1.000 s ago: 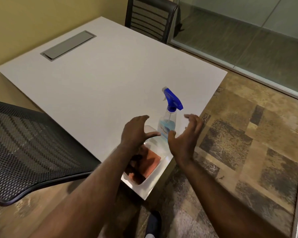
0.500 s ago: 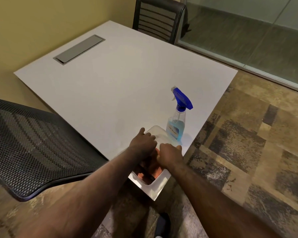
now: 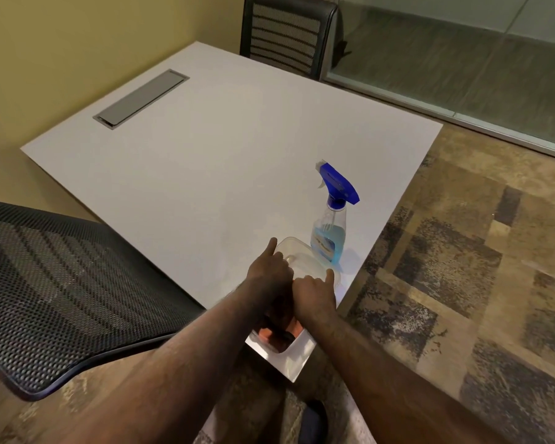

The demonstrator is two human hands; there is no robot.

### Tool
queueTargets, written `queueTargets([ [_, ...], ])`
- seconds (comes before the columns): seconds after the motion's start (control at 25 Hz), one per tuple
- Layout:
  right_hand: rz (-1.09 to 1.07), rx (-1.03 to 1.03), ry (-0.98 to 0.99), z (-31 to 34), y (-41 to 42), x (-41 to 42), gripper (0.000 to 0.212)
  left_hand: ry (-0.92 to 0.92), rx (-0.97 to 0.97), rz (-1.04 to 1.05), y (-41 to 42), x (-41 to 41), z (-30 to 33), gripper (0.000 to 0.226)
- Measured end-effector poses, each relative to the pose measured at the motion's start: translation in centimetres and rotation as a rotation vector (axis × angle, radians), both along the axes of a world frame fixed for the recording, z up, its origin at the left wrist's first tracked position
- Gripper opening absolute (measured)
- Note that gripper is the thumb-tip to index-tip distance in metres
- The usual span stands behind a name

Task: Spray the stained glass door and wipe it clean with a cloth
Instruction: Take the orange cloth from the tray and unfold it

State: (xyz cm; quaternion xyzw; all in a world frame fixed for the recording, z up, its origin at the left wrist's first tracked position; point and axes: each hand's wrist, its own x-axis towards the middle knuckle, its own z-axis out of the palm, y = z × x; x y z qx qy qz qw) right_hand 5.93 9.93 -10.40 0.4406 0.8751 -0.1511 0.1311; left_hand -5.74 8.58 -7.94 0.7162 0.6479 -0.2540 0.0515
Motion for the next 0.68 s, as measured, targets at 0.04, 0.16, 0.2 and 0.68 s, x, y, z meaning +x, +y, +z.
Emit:
queueTargets([
  [0.04, -0.008, -0.010, 0.019, 0.2, -0.1, 0.0, 0.012, -0.008, 0.014, -0.002, 0.0, 0.0, 0.0, 0.017],
  [0.16, -0.053, -0.108, 0.124, 1.1, -0.2, 0.1, 0.012, -0.067, 0.079, 0.008, -0.3, -0.4, 0.4, 0.013],
  [0.2, -0.083, -0.144, 0.165, 1.7, -0.2, 0.2, 0.011, -0.081, 0.093, 0.023, -0.5, -0.4, 0.7, 0.015],
  [0.68, -0.219, -0.105, 0.578, 10.5, -2.9, 3.6, 0.023, -0.391, 0.189, 0.280, -4.4, -0.5, 11.7, 0.023],
])
